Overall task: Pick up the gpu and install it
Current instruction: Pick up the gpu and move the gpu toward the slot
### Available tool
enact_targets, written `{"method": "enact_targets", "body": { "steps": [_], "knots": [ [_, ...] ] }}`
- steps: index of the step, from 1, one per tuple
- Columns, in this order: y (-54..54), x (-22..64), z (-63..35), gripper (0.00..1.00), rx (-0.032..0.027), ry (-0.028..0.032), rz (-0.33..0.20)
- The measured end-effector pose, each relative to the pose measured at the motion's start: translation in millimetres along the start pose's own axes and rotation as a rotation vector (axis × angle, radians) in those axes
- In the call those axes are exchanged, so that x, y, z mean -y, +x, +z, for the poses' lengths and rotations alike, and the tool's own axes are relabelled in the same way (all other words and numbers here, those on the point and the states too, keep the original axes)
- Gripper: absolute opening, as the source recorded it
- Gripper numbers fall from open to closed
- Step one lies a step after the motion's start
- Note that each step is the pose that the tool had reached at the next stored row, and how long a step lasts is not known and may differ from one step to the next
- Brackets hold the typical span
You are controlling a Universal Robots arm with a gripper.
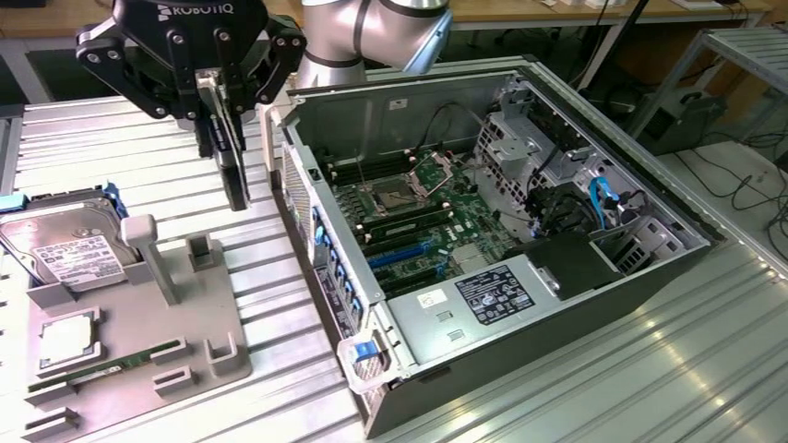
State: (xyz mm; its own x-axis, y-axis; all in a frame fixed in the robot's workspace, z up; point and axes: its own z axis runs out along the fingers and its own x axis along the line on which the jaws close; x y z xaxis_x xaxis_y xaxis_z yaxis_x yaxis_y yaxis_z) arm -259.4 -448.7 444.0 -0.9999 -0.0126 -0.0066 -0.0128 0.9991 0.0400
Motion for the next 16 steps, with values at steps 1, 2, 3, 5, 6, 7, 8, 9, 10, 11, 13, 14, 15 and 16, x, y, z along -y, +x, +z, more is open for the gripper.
{"method": "enact_targets", "body": {
  "steps": [1,2,3,5,6,7,8,9,10,11,13,14,15,16],
  "knots": [
    [-0.9,0.0,0.0,0.29,-0.0001,0.0001,0.0],
    [-2.1,0.0,0.0,0.29,-0.0001,0.0001,-0.001],
    [-4.6,0.0,0.1,0.29,-0.0001,0.0001,-0.001],
    [-7.7,0.1,0.1,0.29,-0.0001,0.0,-0.002],
    [-8.8,0.1,0.2,0.29,-0.0001,0.0,-0.002],
    [-9.8,0.1,0.2,0.29,-0.0001,0.0,-0.003],
    [-10.9,0.1,0.2,0.29,-0.0002,0.0,-0.003],
    [-11.9,0.1,0.2,0.29,-0.0002,0.0,-0.003],
    [-12.9,0.2,0.3,0.29,-0.0001,0.0,-0.004],
    [-13.8,0.2,0.3,0.29,-0.0002,0.0,-0.004],
    [-16.0,0.2,0.3,0.29,-0.0003,0.0,-0.005],
    [-17.0,0.2,0.3,0.29,-0.0003,0.0001,-0.005],
    [-18.1,0.2,0.3,0.29,-0.0002,0.0,-0.005],
    [-19.0,0.2,0.4,0.29,-0.0002,0.0,-0.006]
  ]
}}
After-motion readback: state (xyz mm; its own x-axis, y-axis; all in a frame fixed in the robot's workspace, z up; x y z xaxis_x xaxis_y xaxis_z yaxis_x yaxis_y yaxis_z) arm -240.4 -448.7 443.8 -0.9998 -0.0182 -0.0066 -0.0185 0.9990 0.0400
